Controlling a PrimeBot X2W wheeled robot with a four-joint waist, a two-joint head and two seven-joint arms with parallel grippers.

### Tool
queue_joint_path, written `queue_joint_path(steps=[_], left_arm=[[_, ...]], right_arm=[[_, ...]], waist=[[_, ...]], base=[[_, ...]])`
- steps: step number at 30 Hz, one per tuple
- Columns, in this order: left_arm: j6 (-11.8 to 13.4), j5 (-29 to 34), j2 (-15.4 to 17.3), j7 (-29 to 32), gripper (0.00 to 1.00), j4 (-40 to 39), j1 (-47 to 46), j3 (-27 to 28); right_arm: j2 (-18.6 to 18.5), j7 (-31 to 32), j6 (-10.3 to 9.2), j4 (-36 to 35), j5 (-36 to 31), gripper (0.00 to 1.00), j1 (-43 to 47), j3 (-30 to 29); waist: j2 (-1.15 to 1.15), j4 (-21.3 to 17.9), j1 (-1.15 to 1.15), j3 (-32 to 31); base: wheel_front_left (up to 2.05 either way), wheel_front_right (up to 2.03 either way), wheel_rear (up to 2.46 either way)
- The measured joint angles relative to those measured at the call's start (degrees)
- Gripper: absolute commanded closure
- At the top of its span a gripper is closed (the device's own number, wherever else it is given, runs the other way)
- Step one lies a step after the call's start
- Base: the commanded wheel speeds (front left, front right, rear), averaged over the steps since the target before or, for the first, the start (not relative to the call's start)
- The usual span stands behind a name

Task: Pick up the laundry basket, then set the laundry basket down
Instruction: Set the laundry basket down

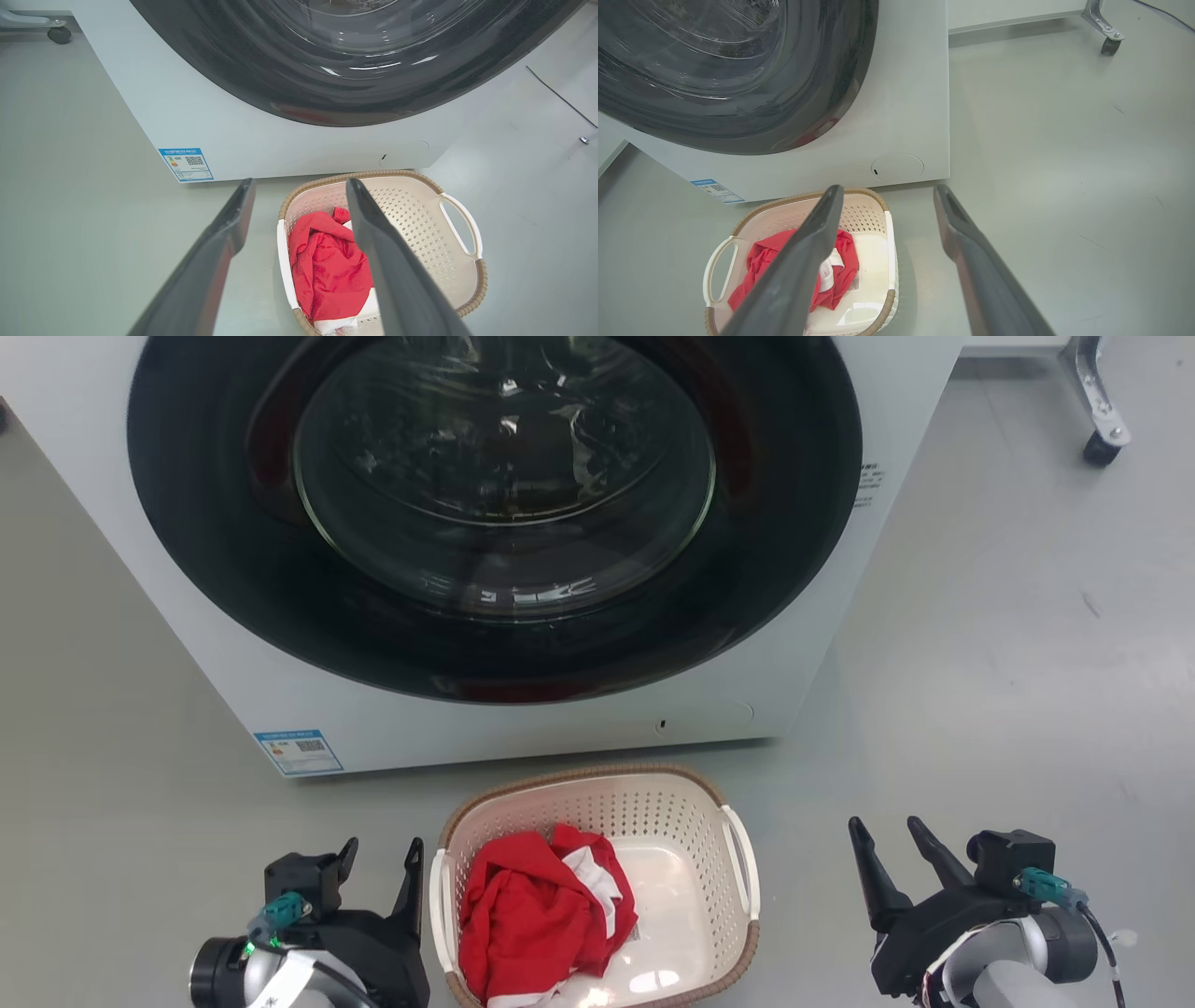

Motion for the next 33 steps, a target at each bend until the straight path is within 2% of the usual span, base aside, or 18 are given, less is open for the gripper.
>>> queue_joint_path(steps=[8, 14, 23, 33], left_arm=[[4.16, 3.53, 2.07, 0.0, 0.0, -12.03, 8.44, 1.6], [6.03, 6.1, 2.83, -0.01, 0.0, -21.72, 14.41, 2.91], [7.45, 10.25, 4.02, -0.01, 0.0, -34.41, 23.06, 5.13], [7.94, 11.16, 3.7, -0.01, 0.0, -39.68, 28.68, 7.38]], right_arm=[[-1.56, -0.01, -3.41, -9.77, -4.5, 0.0, 6.11, -1.64], [-3.12, -0.01, -6.23, -17.36, -7.34, 0.0, 11.52, -3.39], [-4.79, -0.16, -8.46, -29.66, -10.9, 0.0, 20.75, -6.69], [-5.34, -0.18, -9.45, -36.38, -12.59, 0.0, 26.8, -9.6]], waist=[[0.0, 0.17, 0.0, -5.58], [0.0, 0.31, 0.0, -8.59], [0.0, 0.84, 0.01, -11.61], [0.01, 1.39, 0.01, -12.35]], base=[[0.0, 0.0, 0.0], [0.0, 0.0, 0.0], [0.0, 0.0, 0.0], [0.0, 0.0, 0.0]])
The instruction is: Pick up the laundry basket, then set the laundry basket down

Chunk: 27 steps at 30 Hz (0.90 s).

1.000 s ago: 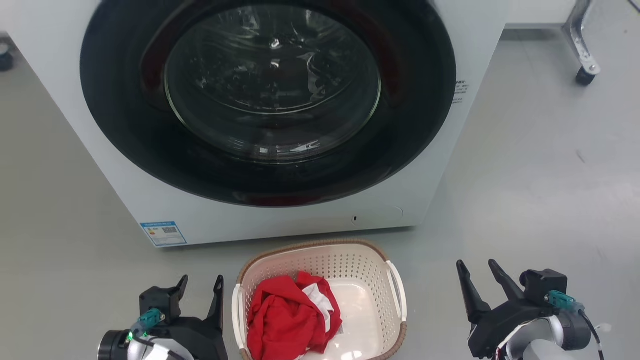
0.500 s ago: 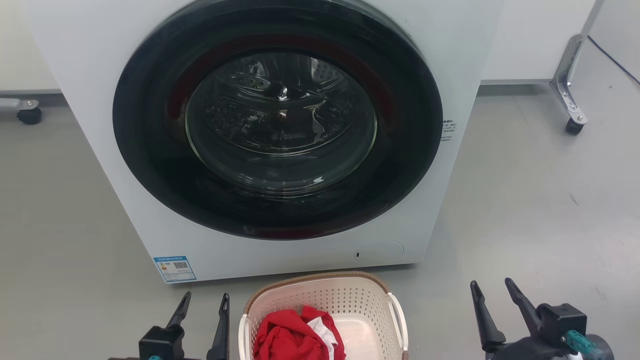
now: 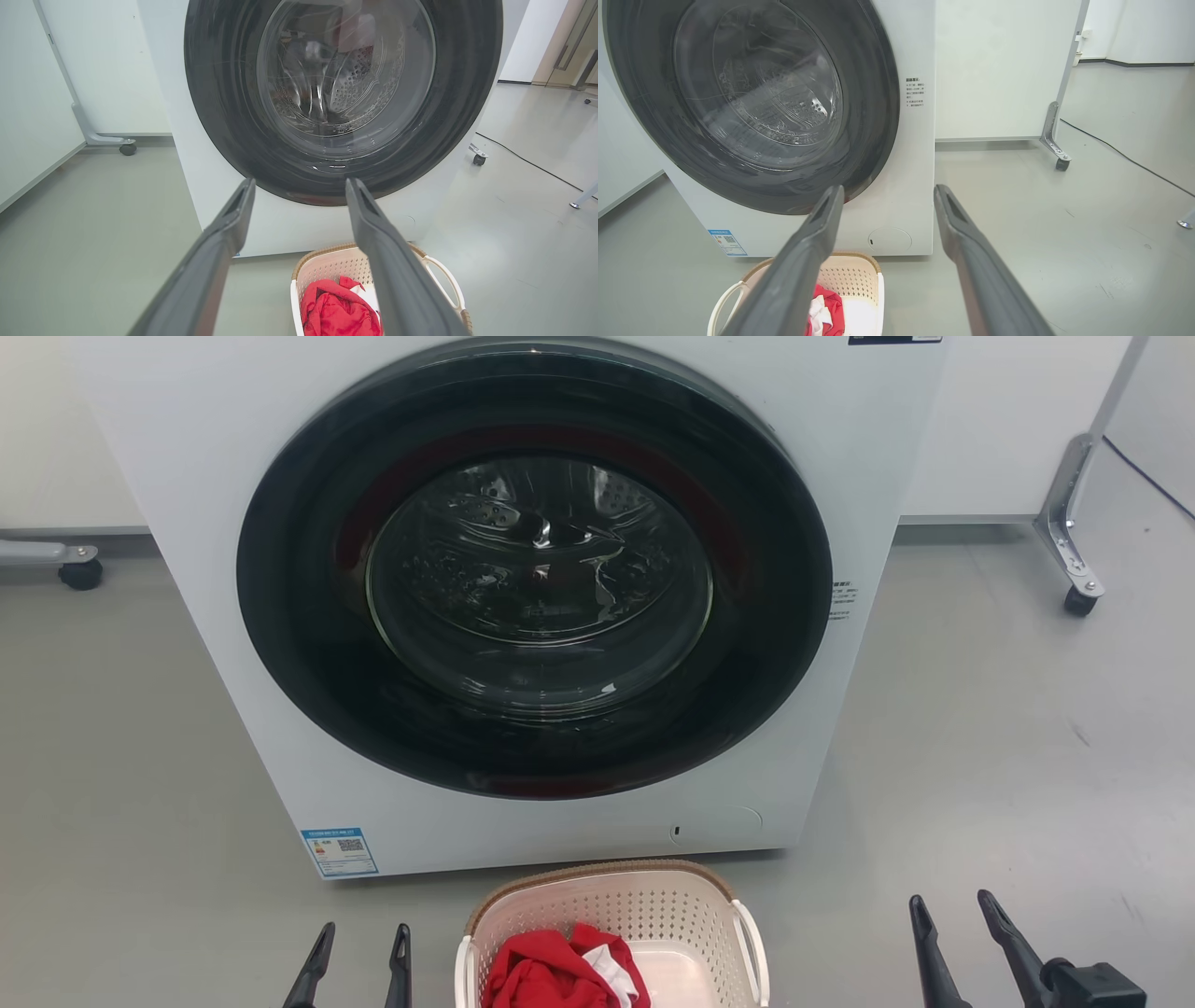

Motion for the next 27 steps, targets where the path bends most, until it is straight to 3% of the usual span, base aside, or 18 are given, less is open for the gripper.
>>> queue_joint_path(steps=[27], left_arm=[[0.05, 2.79, -1.74, 2.15, 0.0, -2.68, 3.14, 3.7]], right_arm=[[-0.15, 0.0, -0.56, -3.86, -3.2, 0.0, 4.58, -3.9]], waist=[[0.0, 0.26, 0.0, 0.51]], base=[[0.0, 0.0, 0.0]])
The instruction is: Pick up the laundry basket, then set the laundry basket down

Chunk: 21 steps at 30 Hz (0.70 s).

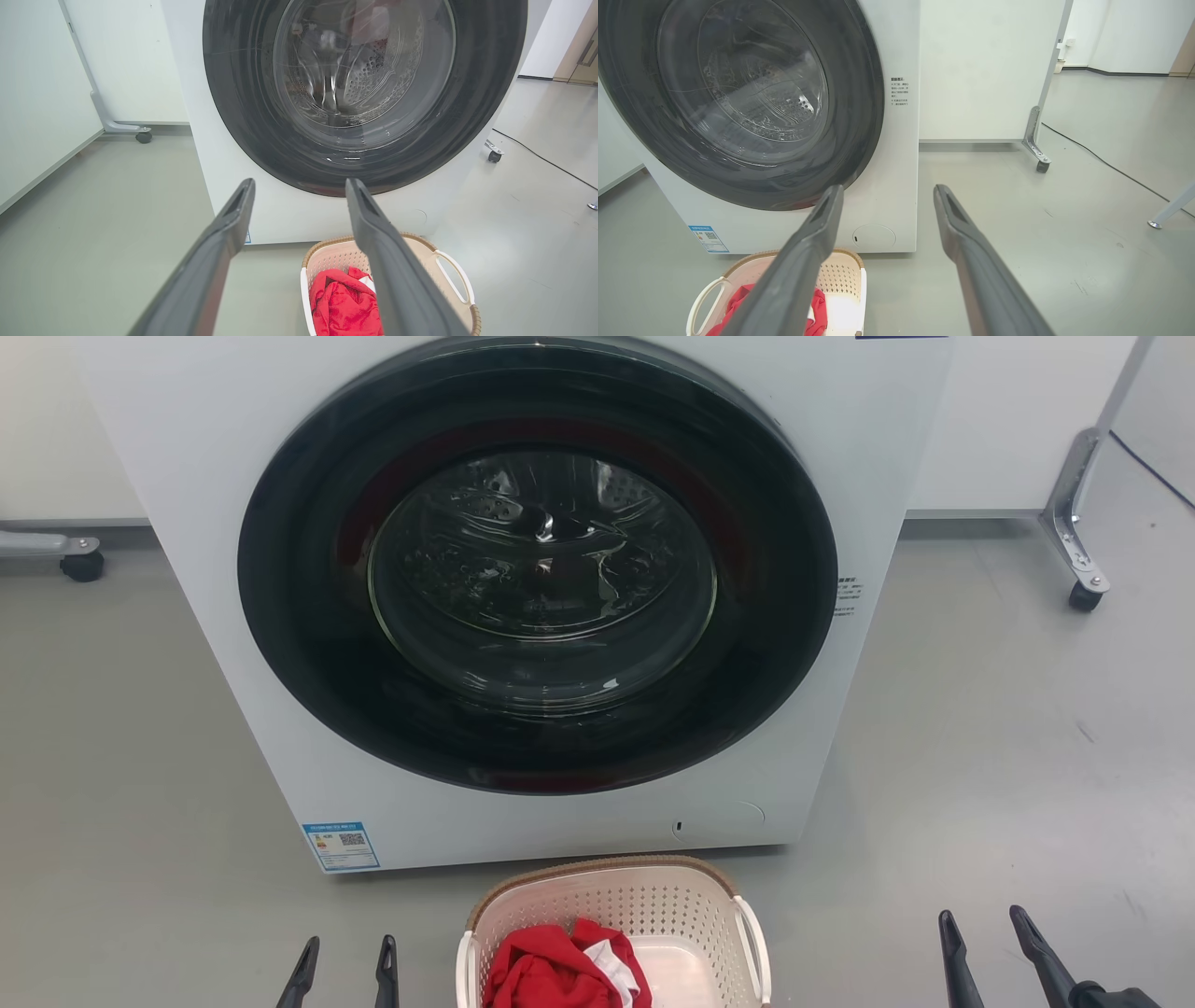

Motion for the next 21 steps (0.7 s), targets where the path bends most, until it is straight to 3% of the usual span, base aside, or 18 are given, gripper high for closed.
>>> queue_joint_path(steps=[21], left_arm=[[0.0, 1.36, -1.29, 2.92, 0.0, -1.52, 0.84, 1.43]], right_arm=[[0.94, 0.0, -0.01, -1.03, -0.91, 0.0, 0.38, -0.88]], waist=[[0.0, 0.11, 0.0, 0.17]], base=[[0.0, 0.0, 0.0]])
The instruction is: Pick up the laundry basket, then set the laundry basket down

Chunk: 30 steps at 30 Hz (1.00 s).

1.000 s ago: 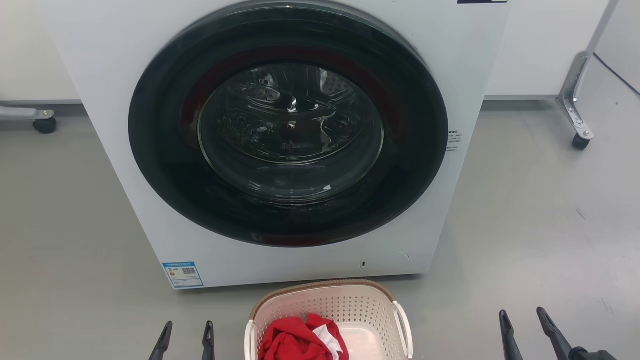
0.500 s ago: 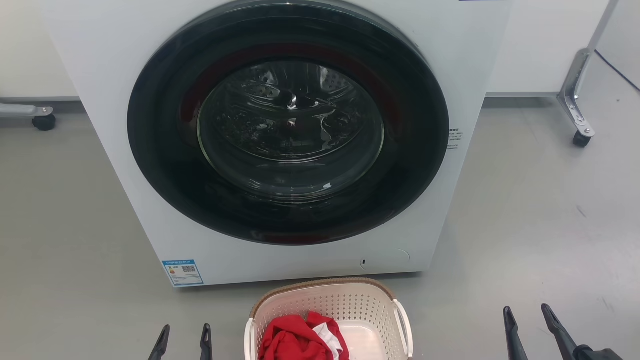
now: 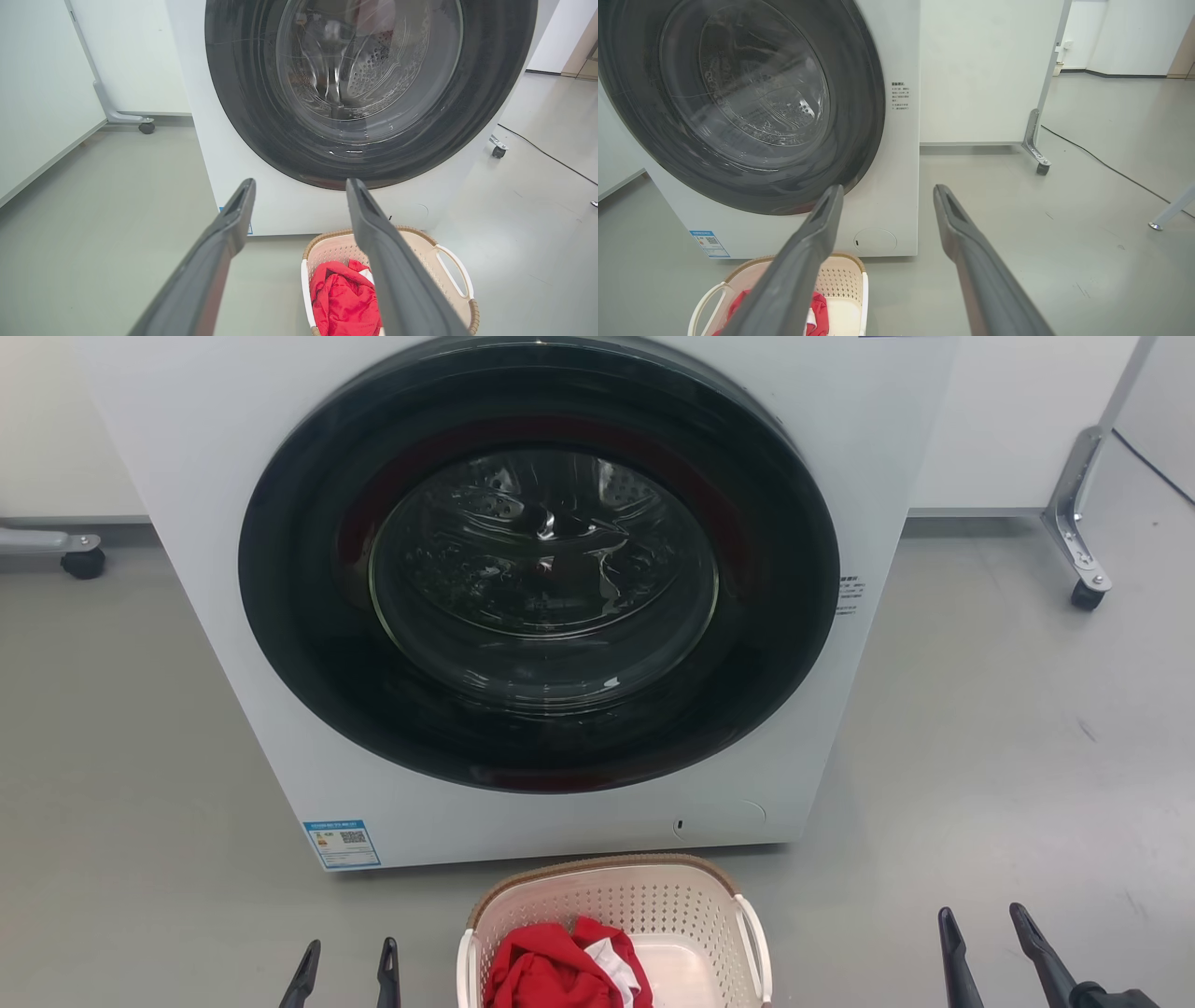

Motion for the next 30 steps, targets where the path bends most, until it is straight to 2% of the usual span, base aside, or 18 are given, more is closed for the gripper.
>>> queue_joint_path(steps=[5, 6, 16, 30], left_arm=[[0.0, 0.09, -0.08, 0.47, 0.0, -0.49, 0.01, 0.0], [0.0, 0.07, -0.12, 0.56, 1.0, -0.44, 0.02, -0.02], [-0.98, -2.87, -0.48, 1.45, 1.0, 1.53, 0.46, 1.2], [-3.01, -15.56, -1.22, 4.1, 1.0, 2.54, -0.27, 3.71]], right_arm=[[0.0, -0.01, -0.01, -0.02, 0.01, 0.0, 0.46, -0.16], [0.05, 0.03, 0.0, 0.09, 0.01, 1.0, 0.48, -0.11], [1.53, 1.35, 0.8, 1.8, 3.08, 1.0, 1.1, -1.62], [3.32, 4.89, 2.81, 3.0, 14.52, 1.0, 0.31, -4.95]], waist=[[0.0, 0.02, 0.0, 0.35], [0.0, 0.02, 0.0, 0.43], [0.0, 0.07, 0.0, 0.44], [0.0, 0.2, 0.0, 0.39]], base=[[0.0, 0.0, 0.0], [0.0, 0.0, 0.0], [0.0, 0.0, 0.0], [0.0, 0.0, 0.0]])
